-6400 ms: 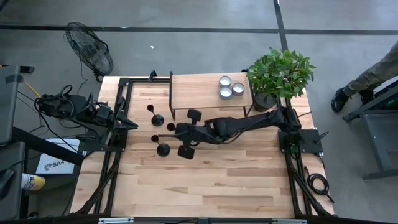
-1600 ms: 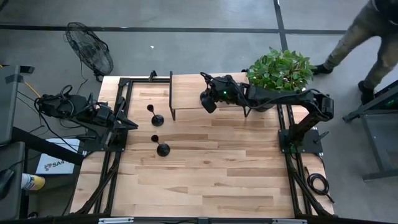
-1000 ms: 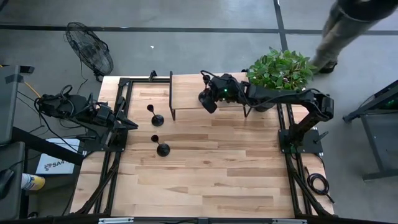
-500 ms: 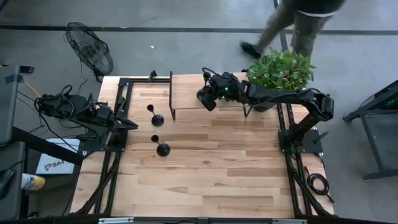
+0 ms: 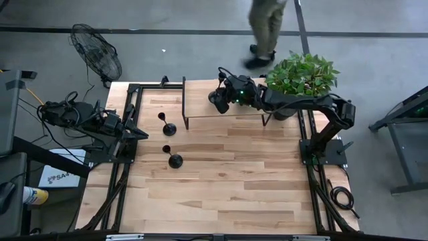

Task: Pick & Place candle stick holders
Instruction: Put the black candle holder on the shelf

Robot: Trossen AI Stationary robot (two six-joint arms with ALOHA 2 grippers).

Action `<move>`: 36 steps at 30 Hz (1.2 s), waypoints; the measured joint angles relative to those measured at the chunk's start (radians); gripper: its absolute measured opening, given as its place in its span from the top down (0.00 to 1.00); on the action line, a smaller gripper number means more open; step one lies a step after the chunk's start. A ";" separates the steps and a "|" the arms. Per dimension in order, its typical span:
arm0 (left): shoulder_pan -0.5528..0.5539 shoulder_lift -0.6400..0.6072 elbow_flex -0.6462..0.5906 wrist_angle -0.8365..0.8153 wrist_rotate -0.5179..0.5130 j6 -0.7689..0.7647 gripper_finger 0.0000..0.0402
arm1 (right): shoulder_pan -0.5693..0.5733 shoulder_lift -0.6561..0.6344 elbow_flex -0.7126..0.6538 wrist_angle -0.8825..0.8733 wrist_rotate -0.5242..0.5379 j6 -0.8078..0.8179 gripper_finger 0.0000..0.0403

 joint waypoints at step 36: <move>0.000 0.000 0.000 0.000 0.000 0.000 0.94 | -0.012 -0.005 0.000 -0.043 -0.022 -0.013 0.76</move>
